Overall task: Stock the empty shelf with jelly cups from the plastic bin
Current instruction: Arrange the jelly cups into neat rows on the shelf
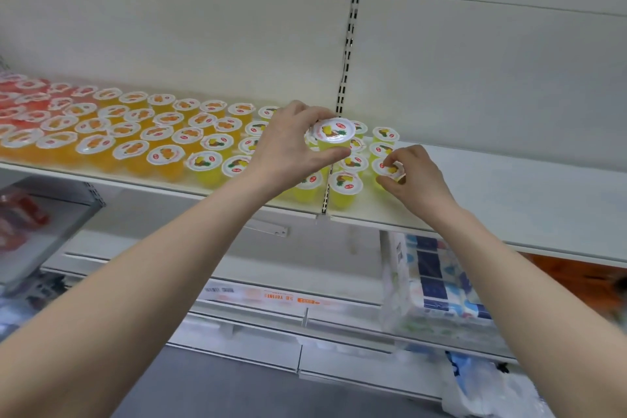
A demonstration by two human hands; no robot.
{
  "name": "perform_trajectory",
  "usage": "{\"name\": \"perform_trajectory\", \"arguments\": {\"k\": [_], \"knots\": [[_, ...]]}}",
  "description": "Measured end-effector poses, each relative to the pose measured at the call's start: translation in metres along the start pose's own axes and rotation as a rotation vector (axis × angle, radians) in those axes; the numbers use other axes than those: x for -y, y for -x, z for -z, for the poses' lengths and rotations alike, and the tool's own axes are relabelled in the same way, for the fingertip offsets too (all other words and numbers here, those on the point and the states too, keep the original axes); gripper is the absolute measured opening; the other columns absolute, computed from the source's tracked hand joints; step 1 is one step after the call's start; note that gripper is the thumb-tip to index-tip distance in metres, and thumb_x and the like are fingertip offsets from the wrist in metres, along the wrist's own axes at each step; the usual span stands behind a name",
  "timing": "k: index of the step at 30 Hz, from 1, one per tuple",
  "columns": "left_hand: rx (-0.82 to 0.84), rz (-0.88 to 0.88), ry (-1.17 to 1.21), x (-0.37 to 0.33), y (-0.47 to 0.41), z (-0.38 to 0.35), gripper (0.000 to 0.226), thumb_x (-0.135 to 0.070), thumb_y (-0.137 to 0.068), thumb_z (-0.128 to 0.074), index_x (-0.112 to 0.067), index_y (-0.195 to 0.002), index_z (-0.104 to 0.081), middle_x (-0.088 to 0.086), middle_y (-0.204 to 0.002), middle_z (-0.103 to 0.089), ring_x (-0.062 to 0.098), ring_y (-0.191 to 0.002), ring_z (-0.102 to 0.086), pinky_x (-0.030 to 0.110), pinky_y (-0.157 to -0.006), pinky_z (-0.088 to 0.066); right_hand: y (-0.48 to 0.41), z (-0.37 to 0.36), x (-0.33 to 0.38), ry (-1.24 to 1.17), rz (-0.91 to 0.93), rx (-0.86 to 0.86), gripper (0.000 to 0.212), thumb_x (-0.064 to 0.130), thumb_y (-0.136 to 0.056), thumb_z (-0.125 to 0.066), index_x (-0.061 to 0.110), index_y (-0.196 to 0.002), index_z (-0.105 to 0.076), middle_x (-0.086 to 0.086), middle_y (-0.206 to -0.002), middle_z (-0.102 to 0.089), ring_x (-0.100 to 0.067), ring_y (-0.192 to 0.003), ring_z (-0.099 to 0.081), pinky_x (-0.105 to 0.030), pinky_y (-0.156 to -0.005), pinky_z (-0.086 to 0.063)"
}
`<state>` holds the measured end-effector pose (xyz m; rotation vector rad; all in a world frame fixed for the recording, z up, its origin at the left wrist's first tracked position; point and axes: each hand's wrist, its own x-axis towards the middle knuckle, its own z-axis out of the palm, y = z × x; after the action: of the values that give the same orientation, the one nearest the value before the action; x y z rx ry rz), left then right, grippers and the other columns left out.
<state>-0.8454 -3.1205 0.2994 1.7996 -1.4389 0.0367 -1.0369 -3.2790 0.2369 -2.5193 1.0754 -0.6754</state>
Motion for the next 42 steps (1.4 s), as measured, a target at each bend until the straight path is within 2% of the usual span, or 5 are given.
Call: {"name": "perform_trajectory", "arguments": {"k": [8, 13, 20, 37, 42], "knots": [[0.127, -0.074, -0.072, -0.031, 0.002, -0.041, 0.062, -0.05, -0.066, -0.06, -0.029, -0.124, -0.062, -0.002, -0.112, -0.061, 0.02, -0.111, -0.05, 0.031, -0.095, -0.04, -0.001, 0.024, -0.019, 0.228, 0.25, 0.141, 0.039, 0.018, -0.083, -0.067, 0.021, -0.121, -0.06, 0.001, -0.122, -0.057, -0.026, -0.114, -0.046, -0.027, -0.091, -0.034], [0.171, -0.18, -0.23, -0.037, 0.004, -0.065, 0.062, -0.055, -0.065, -0.057, -0.027, -0.12, -0.065, -0.001, -0.109, -0.065, 0.025, -0.11, -0.051, 0.039, -0.102, -0.035, 0.0, 0.044, -0.025, 0.249, 0.208, 0.137, 0.06, 0.003, -0.082, -0.047, 0.02, -0.139, -0.05, -0.003, -0.141, -0.05, -0.024, -0.132, -0.037, -0.033, -0.11, -0.03], [0.271, -0.249, -0.406, -0.034, 0.009, -0.09, 0.06, -0.061, -0.072, -0.065, -0.03, -0.124, -0.061, -0.004, -0.109, -0.063, 0.022, -0.127, -0.042, 0.053, -0.119, -0.005, -0.004, 0.056, -0.028, 0.262, 0.205, 0.033, 0.057, 0.001, -0.087, -0.042, 0.016, -0.142, -0.047, -0.007, -0.142, -0.049, -0.026, -0.134, -0.035, -0.035, -0.11, -0.029], [0.223, -0.178, -0.528, -0.026, 0.008, -0.084, 0.075, -0.081, -0.073, -0.046, -0.028, -0.123, -0.064, -0.002, -0.124, -0.062, 0.025, -0.125, -0.045, 0.043, -0.108, -0.031, -0.02, 0.056, -0.004, 0.262, 0.317, -0.099, 0.057, 0.007, -0.082, -0.044, 0.012, -0.138, -0.05, -0.011, -0.134, -0.056, -0.033, -0.127, -0.044, -0.046, -0.103, -0.037], [0.091, -0.146, -0.516, -0.008, 0.002, -0.046, 0.062, -0.068, -0.086, -0.041, -0.022, -0.119, -0.066, 0.002, -0.118, -0.064, 0.027, -0.118, -0.051, 0.041, -0.099, -0.039, -0.032, 0.052, 0.017, 0.31, 0.395, -0.111, 0.048, 0.019, -0.091, -0.049, 0.012, -0.138, -0.05, -0.012, -0.129, -0.058, -0.034, -0.123, -0.047, -0.046, -0.097, -0.039]]}}
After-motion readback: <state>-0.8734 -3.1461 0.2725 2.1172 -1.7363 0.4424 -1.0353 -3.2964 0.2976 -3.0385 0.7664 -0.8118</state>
